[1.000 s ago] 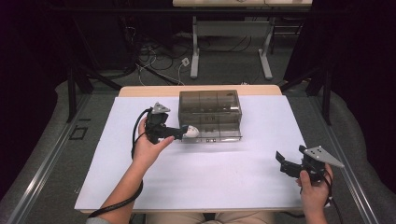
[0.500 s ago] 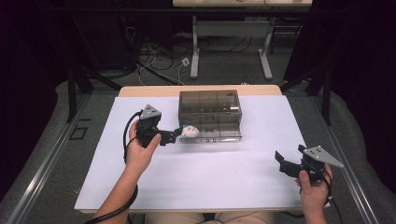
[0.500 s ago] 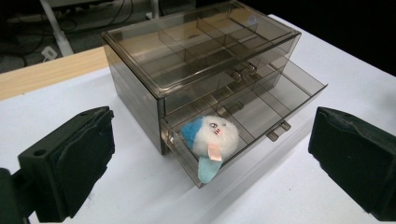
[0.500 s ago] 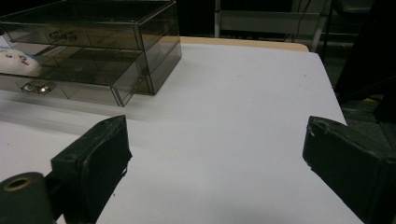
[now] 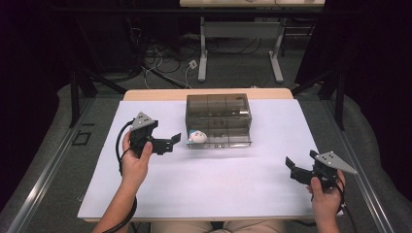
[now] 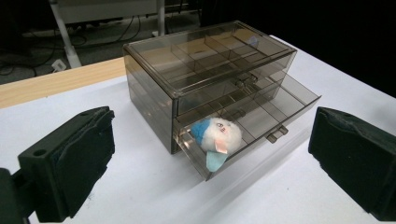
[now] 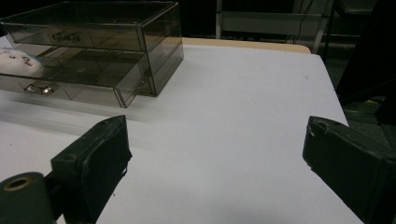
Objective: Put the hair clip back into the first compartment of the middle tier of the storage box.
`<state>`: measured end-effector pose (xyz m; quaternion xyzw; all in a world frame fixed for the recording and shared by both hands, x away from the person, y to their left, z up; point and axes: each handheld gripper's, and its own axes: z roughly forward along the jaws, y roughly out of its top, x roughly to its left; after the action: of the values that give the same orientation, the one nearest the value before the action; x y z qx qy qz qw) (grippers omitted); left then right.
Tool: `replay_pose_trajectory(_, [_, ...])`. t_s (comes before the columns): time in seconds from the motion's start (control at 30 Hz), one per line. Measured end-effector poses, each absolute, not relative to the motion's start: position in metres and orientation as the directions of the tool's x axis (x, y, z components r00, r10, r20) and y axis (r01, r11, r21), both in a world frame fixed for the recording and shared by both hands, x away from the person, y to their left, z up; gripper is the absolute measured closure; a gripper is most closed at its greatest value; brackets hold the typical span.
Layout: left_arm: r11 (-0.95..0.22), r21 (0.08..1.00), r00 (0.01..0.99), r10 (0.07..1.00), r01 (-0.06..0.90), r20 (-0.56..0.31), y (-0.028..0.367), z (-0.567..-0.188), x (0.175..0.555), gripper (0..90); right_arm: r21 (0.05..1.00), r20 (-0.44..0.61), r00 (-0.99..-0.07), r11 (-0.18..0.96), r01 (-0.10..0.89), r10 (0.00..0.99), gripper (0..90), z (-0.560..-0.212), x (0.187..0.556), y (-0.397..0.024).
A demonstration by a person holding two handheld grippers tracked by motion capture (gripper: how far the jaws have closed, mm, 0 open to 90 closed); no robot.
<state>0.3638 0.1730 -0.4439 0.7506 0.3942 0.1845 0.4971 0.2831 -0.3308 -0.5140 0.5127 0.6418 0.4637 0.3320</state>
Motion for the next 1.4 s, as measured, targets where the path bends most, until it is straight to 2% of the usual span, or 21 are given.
replay_pose_trajectory(1.4, [-0.059,0.915,0.538,0.823,0.400,-0.182,0.251,-0.494,0.321,0.6,0.935,0.055,-0.262,0.042,0.351,0.963,7.0,-0.516,0.284,-0.329])
